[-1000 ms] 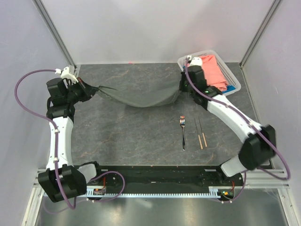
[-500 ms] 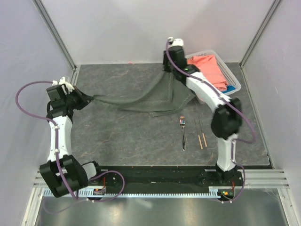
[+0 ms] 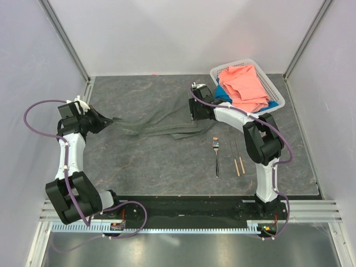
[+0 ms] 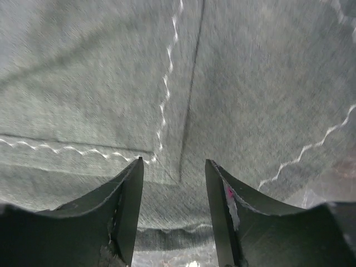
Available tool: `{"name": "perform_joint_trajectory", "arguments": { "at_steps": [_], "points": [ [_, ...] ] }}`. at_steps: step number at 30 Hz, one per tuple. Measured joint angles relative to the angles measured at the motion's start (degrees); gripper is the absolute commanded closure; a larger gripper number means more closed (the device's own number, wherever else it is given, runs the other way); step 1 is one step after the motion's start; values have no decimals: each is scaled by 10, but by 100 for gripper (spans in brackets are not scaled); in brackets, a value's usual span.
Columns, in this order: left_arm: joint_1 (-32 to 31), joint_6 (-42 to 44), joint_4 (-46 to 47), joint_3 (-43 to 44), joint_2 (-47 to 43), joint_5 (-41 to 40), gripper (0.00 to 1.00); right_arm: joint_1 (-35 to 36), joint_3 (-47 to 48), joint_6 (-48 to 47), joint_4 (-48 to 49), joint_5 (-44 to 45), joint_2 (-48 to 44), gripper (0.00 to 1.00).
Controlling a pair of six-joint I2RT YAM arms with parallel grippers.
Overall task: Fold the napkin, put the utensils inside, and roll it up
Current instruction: Flatten the napkin out
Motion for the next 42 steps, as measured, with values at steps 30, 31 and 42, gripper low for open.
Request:
{"name": "perform_joint_trajectory", "arguments": {
  "at_steps": [30,31,42],
  "points": [
    [0,0,0,0,-6,13,98,-3,32,0,25,-26,64,69],
    [0,0,0,0,-6,13,98,-3,34,0,25,-27,64,71],
    [0,0,0,0,-6,15,98,-3,40,-5,25,-44,68,100]
  ]
}}
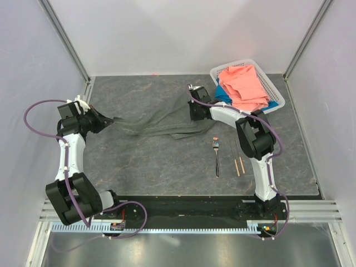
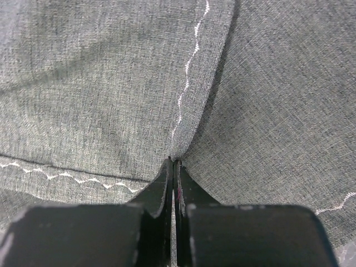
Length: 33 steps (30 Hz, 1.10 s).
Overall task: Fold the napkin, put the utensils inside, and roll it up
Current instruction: Flatten the napkin out
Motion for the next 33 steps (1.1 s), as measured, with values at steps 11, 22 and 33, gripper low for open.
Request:
{"name": "perform_joint_trajectory", "arguments": {
  "at_steps": [11,22,33],
  "points": [
    [-37,-34,4,40,-4,-8,98,0,-66,-26,11,-23,-200,100],
    [-48,-101,-6,178,-131,-37,98,0,-92,-85,38,-16,-532,100],
    [-48,-101,-102,431,-255,-67,98,0,-55,-92,47,-20,-735,100]
  ]
}}
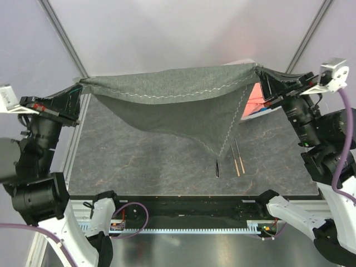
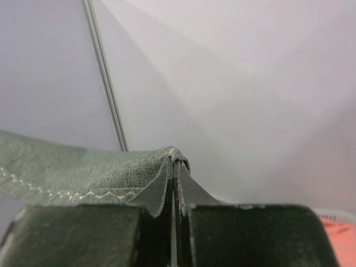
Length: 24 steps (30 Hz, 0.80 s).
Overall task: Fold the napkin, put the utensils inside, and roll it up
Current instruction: Flatten the napkin out
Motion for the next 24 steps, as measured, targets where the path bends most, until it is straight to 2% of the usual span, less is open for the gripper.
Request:
{"name": "perform_joint_trajectory", "arguments": {
  "at_steps": [6,14,17,21,24],
  "points": [
    [0,4,-7,27,22,2,98,0,48,4,30,1,66,100],
    [0,23,-9,2,184,-5,98,0,55,1,24,18,273,100],
    [0,31,-16,-13,225,-17,98,0,62,-5,8,25,323,100],
    [0,42,-29,-23,224,-31,98,0,69,-16,6,27,329,100],
    [0,50,-31,-27,188,-44,98,0,68,-25,15,20,308,100]
  ]
}}
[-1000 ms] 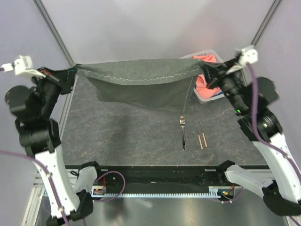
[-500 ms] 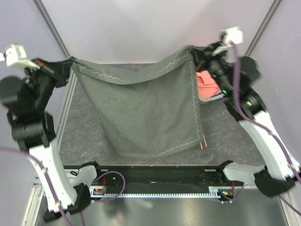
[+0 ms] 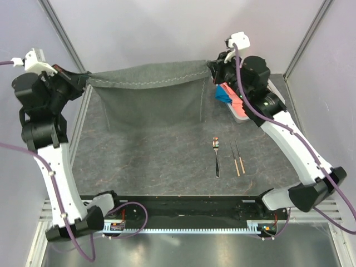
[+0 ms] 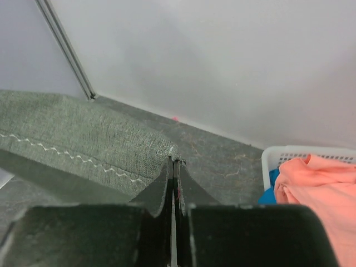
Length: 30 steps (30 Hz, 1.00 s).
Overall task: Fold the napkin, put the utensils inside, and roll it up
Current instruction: Flatten the napkin out
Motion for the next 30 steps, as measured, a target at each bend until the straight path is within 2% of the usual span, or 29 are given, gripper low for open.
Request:
{"name": "perform_joint_trajectory", "arguments": {
  "at_steps": [6,10,13,16,20,24,27,29,30],
  "points": [
    [0,10,-13,0,-122,-24,98,0,-49,-15,10,-14,-112,100],
    [0,17,-47,57,-165,-43,98,0,-51,-26,13,-28,-172,100],
    [0,20,-57,116,-168,-50,98,0,-31,-33,12,-33,-185,100],
    [0,20,-57,140,-165,-50,98,0,11,-37,16,-30,-157,100],
    [0,20,-45,120,-125,-58,98,-2,100,-39,31,-20,-45,100],
    [0,20,-8,28,-40,-90,98,-17,200,-31,44,-24,129,100],
    [0,20,42,-80,42,-129,98,-30,289,-17,42,-32,298,100],
    [0,20,64,-150,89,-152,82,-35,346,-8,34,-35,400,99],
    [1,20,69,-175,108,-159,65,-37,382,-4,37,-36,459,66]
  ]
}}
